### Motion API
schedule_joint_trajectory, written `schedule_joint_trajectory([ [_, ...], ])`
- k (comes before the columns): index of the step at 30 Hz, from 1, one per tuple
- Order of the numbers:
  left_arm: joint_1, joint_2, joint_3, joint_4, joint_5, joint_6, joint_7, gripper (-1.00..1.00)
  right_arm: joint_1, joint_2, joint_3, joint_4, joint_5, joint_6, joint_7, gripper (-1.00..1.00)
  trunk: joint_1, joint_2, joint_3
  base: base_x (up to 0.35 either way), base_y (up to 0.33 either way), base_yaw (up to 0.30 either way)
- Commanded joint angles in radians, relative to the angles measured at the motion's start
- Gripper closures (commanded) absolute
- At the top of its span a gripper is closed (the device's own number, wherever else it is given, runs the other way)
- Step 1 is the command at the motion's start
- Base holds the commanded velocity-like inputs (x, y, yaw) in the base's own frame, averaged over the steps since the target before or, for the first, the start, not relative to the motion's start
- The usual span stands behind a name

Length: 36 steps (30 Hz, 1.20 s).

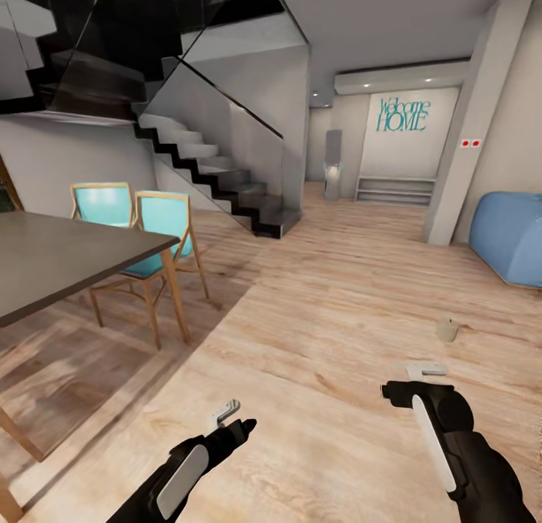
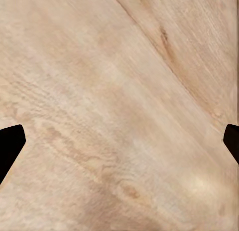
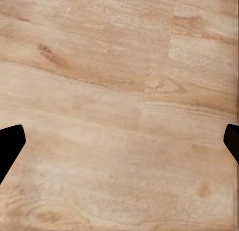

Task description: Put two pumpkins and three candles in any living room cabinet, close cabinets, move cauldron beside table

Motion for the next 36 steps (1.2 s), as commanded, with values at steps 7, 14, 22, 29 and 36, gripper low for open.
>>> schedule_joint_trajectory([
  [7, 0.000, -0.001, -0.002, -0.002, 0.011, 0.001, 0.009, -1.00, -0.001, 0.000, 0.000, -0.001, -0.004, 0.004, -0.010, -1.00, 0.000, 0.000, -0.001, 0.338, -0.001, -0.277],
  [14, 0.000, -0.001, -0.002, -0.002, 0.011, 0.001, 0.009, -1.00, -0.001, -0.002, -0.001, -0.001, -0.003, 0.004, -0.009, -1.00, 0.000, 0.000, -0.001, 0.339, 0.000, -0.277],
  [22, 0.000, -0.001, -0.002, -0.002, 0.012, 0.001, 0.009, -1.00, -0.002, -0.004, -0.002, -0.001, -0.001, 0.004, -0.010, -1.00, 0.000, 0.000, -0.001, 0.339, 0.000, -0.277],
  [29, 0.000, 0.000, -0.002, -0.002, 0.012, 0.002, 0.008, -1.00, -0.007, -0.003, -0.002, 0.010, -0.001, 0.004, -0.012, -1.00, 0.000, 0.000, -0.001, 0.339, 0.000, -0.277],
  [36, 0.000, 0.001, -0.002, -0.002, 0.012, 0.001, 0.011, -1.00, -0.042, 0.001, -0.002, 0.084, -0.001, -0.045, -0.014, -1.00, 0.000, 0.000, -0.001, 0.339, 0.000, -0.277],
])
